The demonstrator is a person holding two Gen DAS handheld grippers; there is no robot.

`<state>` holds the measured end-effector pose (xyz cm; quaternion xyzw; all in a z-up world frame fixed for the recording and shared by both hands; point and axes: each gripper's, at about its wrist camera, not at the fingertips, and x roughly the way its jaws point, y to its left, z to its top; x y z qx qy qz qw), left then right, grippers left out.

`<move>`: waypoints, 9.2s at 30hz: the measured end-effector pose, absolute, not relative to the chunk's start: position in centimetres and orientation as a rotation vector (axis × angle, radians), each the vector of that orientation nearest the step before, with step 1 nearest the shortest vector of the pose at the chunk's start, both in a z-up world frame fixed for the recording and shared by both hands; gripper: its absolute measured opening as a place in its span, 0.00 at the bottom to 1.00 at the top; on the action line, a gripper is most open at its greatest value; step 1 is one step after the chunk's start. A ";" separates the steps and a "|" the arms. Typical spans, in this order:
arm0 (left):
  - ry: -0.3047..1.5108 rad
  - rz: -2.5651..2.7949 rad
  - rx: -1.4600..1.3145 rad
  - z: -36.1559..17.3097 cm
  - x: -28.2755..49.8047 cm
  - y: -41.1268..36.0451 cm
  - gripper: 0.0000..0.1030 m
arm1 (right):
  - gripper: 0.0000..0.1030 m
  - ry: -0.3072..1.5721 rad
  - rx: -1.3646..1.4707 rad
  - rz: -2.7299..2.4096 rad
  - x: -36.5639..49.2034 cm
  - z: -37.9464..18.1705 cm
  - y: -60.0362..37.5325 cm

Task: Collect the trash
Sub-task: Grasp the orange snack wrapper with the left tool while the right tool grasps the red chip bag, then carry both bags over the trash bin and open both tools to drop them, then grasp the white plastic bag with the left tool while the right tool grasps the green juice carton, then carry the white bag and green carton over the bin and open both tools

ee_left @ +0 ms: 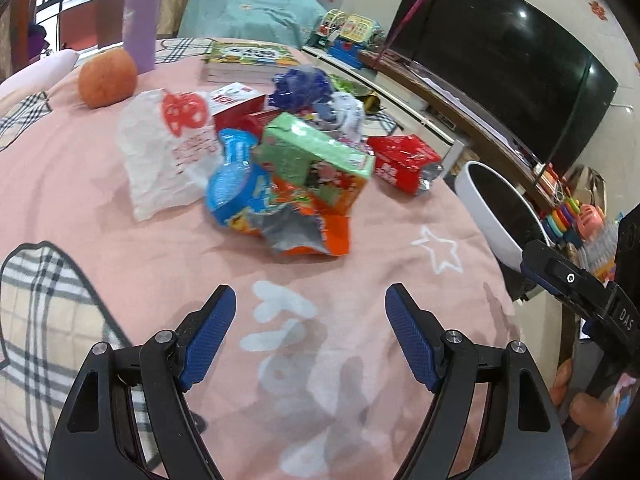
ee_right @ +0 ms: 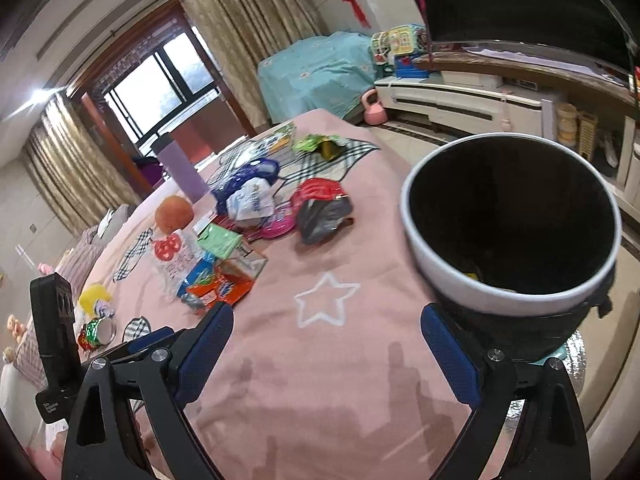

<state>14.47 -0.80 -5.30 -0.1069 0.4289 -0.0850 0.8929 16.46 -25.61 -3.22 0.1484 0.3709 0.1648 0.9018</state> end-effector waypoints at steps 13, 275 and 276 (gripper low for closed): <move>0.913 -0.110 -0.282 -6.2 15.5 2.5 0.77 | 0.93 0.795 0.289 0.355 18.5 -4.0 -22.7; 0.833 -0.323 -0.239 -2.5 15.5 -1.2 0.28 | 0.33 0.726 0.230 0.347 16.1 -3.1 -24.9; 0.834 -0.330 -0.234 -2.4 15.5 -1.7 0.28 | 0.33 0.723 0.235 0.339 15.9 -3.0 -25.3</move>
